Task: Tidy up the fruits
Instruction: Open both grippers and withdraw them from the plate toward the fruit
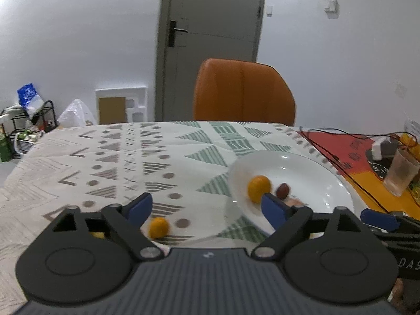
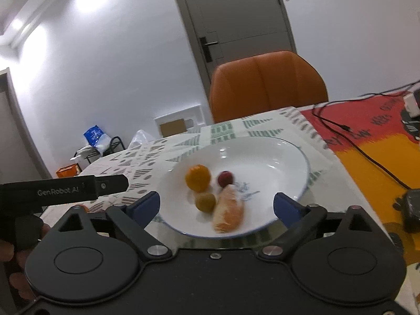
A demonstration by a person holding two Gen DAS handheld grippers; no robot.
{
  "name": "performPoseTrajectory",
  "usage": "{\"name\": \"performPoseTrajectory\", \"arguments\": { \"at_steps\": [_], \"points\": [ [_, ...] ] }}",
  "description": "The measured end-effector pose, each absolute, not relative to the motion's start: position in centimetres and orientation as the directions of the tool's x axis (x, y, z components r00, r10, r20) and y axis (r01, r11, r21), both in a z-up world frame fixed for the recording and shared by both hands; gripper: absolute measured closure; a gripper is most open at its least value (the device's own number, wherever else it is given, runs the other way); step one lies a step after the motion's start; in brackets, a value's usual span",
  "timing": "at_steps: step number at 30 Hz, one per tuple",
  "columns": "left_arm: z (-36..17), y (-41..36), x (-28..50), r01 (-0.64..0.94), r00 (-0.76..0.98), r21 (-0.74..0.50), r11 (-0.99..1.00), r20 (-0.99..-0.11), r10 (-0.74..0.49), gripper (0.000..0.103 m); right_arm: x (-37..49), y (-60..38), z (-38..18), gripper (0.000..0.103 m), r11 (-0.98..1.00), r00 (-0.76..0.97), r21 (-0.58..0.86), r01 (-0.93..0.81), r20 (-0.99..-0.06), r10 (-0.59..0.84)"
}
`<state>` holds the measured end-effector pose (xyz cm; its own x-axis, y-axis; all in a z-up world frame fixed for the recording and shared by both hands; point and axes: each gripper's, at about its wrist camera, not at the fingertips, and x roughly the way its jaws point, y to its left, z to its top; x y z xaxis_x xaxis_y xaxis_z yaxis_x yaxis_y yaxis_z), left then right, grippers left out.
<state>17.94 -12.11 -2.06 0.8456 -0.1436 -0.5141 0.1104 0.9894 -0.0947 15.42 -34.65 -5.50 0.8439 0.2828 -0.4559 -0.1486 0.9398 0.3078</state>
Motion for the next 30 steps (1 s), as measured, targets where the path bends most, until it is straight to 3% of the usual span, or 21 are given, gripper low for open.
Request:
{"name": "performPoseTrajectory", "arguments": {
  "at_steps": [22, 30],
  "points": [
    [-2.5, -3.7, 16.1, -0.071, 0.836, -0.096, 0.993, -0.549, 0.007, 0.011, 15.7, -28.2, -4.7, 0.006, 0.917, 0.796, 0.286, -0.278, -0.466, 0.386],
    [-3.6, -1.9, 15.0, -0.083, 0.824, -0.133, 0.988, -0.567, -0.007, 0.011, 15.8, -26.2, -5.0, 0.007, 0.905, 0.770, 0.278, -0.321, -0.479, 0.421]
  ]
}}
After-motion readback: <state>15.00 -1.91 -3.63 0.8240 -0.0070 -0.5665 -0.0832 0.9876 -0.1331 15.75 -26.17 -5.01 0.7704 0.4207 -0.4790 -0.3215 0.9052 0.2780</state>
